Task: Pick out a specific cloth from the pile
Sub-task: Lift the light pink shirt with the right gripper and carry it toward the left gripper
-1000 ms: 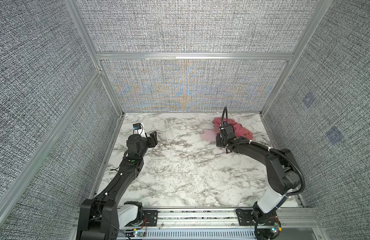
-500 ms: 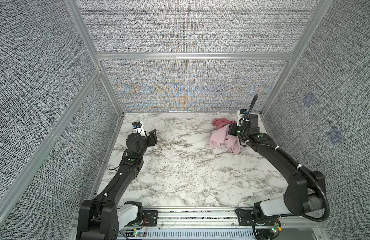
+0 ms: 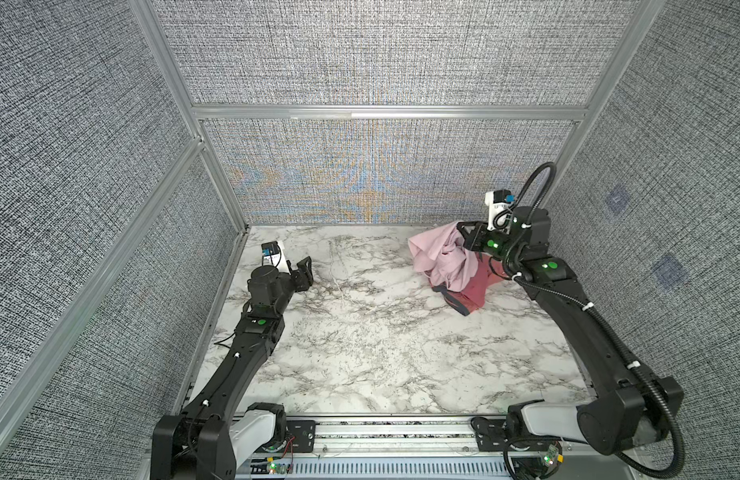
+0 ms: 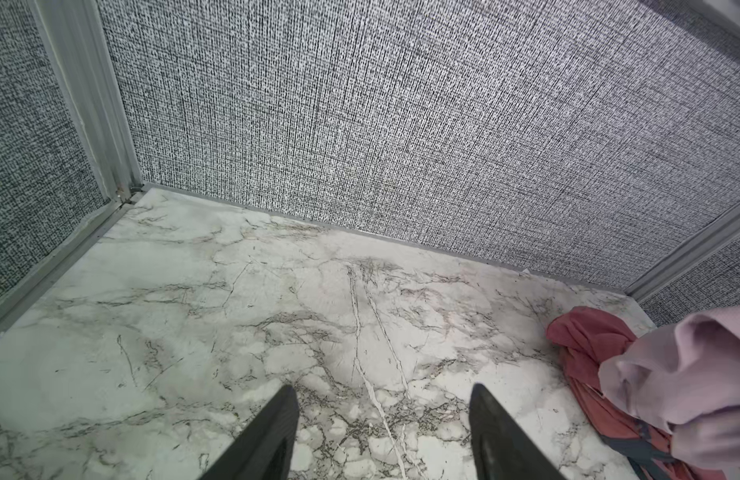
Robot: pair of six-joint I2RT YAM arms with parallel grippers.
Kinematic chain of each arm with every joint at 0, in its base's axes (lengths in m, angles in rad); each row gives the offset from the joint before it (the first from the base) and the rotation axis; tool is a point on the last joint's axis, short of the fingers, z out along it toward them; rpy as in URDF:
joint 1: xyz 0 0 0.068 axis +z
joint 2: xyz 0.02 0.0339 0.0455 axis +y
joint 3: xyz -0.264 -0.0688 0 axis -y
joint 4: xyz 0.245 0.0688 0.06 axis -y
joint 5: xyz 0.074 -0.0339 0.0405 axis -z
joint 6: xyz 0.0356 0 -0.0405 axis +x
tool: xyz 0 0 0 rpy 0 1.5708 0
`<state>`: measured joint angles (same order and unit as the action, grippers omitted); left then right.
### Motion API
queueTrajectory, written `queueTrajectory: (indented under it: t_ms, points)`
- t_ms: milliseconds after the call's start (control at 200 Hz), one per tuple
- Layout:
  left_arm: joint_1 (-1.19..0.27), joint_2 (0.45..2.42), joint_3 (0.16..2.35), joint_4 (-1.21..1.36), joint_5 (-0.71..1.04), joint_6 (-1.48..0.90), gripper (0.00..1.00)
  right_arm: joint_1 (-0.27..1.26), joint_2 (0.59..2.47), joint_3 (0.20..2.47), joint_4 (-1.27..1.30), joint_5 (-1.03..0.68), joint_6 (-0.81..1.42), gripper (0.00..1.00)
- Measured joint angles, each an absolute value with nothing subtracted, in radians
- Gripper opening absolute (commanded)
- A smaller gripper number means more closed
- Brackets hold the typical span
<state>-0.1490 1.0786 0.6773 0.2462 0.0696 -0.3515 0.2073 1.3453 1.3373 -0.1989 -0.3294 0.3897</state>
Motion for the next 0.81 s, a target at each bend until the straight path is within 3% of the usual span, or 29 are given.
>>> queueTrajectory:
  t_ms: [400,806]
  points:
    - [-0.149,0.97,0.815,0.035,-0.044,-0.348,0.67,0.395,1.583,1.661,-0.25,-0.477,0.363,0.0]
    - [-0.149,0.846,0.912,-0.157,-0.186,-0.323,0.72,0.641,2.019,2.128,-0.325,-0.66,0.337,0.0]
